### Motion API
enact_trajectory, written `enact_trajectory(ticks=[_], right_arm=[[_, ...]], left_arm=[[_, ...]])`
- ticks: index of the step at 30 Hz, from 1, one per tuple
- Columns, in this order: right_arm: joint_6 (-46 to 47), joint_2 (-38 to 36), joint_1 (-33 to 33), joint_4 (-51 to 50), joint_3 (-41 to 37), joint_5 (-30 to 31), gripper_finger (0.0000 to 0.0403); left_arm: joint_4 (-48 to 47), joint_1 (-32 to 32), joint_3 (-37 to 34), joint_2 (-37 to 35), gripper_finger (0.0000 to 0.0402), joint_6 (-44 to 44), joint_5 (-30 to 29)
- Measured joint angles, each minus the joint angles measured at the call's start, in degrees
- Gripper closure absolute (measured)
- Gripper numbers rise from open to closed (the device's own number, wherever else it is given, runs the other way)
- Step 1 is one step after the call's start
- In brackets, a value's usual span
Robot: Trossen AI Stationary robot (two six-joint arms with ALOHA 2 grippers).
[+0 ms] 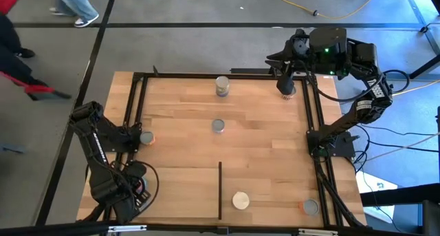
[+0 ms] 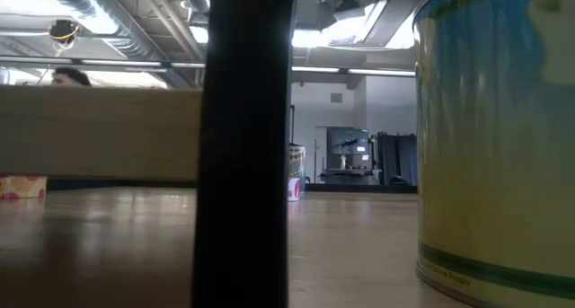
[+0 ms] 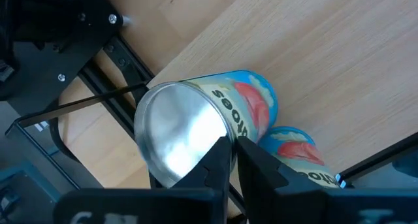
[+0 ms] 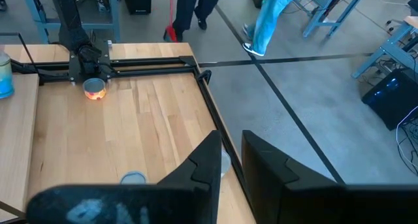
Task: Pick and place cans onto a shelf
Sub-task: Put the canned tomatoes on the shelf aligned with the other canned tomatoes, then put the canned carrots on the shelf
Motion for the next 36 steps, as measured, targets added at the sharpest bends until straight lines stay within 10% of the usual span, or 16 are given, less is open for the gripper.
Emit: enact_trajectory(ticks=[21, 36], right_arm=[[-0.55, 0.0, 0.02, 0.04, 0.0, 0.0, 0.034], [-4.55, -1.08, 0.02, -7.22, 0.0, -1.53, 0.034]], left_arm=[[-0.28, 2.53, 1.39, 0.0, 0.0388, 0.31, -0.94], [-0.7, 8.82, 10.93, 0.0, 0.0401, 9.81, -20.82]])
